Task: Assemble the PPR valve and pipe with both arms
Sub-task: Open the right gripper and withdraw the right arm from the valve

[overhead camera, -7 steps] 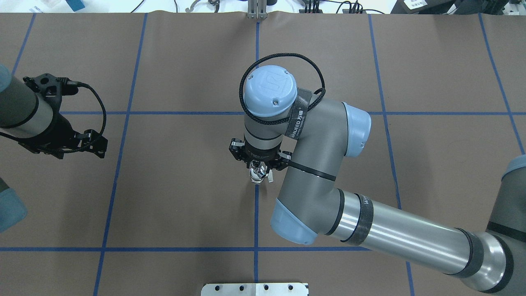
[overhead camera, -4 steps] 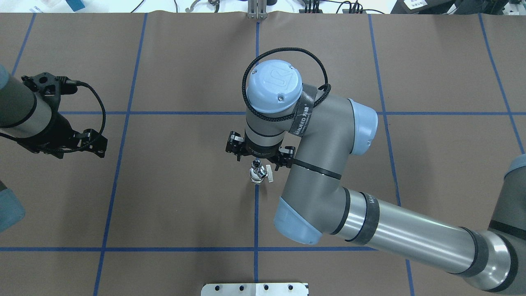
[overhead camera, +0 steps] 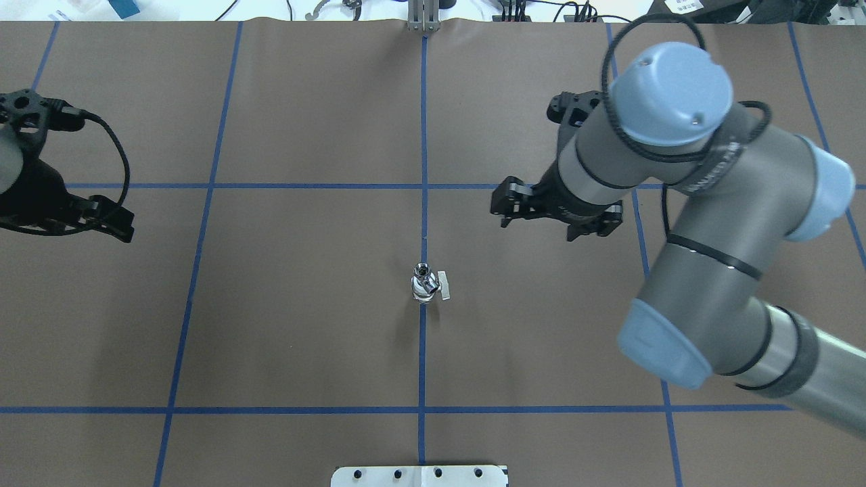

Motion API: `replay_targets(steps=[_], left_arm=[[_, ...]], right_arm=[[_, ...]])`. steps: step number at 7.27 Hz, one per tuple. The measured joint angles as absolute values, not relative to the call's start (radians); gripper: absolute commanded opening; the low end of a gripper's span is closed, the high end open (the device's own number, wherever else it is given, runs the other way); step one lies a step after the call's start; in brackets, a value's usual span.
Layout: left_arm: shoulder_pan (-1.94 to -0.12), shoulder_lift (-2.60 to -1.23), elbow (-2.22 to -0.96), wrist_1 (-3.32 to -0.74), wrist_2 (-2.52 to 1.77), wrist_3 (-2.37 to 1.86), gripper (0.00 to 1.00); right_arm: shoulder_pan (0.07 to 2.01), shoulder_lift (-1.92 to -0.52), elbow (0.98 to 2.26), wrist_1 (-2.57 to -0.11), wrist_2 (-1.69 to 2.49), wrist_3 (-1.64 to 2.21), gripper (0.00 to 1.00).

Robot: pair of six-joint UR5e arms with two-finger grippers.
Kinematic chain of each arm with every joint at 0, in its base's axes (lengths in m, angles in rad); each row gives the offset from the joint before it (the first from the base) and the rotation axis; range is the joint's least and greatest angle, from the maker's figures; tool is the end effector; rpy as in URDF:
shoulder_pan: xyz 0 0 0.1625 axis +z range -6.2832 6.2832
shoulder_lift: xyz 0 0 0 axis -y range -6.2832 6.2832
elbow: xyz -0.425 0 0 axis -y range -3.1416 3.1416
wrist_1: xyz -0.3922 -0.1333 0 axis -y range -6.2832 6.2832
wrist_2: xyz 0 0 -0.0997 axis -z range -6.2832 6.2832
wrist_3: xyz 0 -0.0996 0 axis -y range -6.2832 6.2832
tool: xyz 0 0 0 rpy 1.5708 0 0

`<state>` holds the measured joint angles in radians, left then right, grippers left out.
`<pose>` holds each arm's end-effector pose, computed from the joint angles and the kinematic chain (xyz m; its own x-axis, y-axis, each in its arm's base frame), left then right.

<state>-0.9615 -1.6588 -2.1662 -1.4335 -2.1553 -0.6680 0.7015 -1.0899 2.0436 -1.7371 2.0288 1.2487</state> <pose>0.2046 -0.4301 0.3574 0.7111 0.1251 -0.6919 -0.0619 0.9914 0.1157 -0.3680 -0.4278 0.2118 0.6188 0.1511 0.7709 -0.1514 0.9859 -0.0717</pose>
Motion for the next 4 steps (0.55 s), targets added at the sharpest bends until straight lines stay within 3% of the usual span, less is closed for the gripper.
replay_targets(steps=[2, 4], left_arm=[[-1.156, -1.588, -2.111, -1.434, -2.252, -0.383, 1.0], [-1.377, -1.562, -1.967, -1.43, -2.337, -0.066, 1.0]], right_arm=[[0.878, -1.29, 2.099, -1.732, 2.115, 0.999, 0.99], [1.142, -1.436, 2.022, -1.731, 2.241, 0.621, 0.99]])
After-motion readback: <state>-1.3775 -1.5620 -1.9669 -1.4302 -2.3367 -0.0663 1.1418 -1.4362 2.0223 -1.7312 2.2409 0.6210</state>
